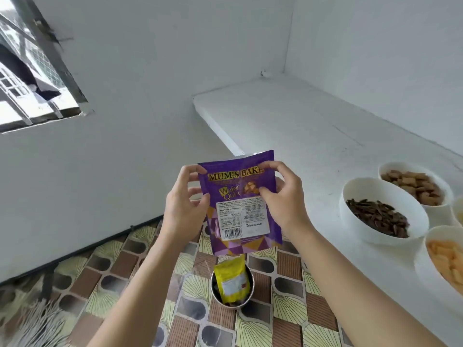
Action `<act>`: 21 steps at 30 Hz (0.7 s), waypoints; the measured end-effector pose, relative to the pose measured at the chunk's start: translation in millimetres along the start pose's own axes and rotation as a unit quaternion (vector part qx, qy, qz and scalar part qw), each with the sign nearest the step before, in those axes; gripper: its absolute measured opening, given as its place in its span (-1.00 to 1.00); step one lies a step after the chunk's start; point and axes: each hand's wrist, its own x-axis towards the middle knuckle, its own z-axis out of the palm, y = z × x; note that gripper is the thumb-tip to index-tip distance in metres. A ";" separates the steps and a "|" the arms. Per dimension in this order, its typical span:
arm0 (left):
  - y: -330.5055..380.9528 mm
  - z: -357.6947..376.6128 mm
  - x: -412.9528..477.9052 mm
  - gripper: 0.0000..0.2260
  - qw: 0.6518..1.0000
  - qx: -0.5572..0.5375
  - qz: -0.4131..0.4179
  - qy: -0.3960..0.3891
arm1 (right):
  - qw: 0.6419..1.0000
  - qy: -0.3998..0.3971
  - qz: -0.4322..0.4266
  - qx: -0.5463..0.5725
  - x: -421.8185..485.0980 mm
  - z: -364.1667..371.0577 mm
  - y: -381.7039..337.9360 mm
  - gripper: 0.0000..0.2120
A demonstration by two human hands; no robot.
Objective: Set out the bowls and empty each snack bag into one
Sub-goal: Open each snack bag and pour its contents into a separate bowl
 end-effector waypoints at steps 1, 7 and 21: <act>-12.1 -1.1 3.1 -0.62 1.000 0.004 -0.007 0.004 | 1.000 0.000 0.001 -0.006 4.3 6.1 9.3 -0.69; -109.7 10.3 9.7 -0.73 0.998 0.043 -0.037 0.019 | 0.997 -0.035 -0.031 -0.058 26.1 40.7 100.3 -0.63; -441.2 94.7 -14.5 -0.61 0.978 0.208 -0.011 -0.029 | 0.961 -0.093 -0.097 -0.244 11.3 104.0 444.1 -0.64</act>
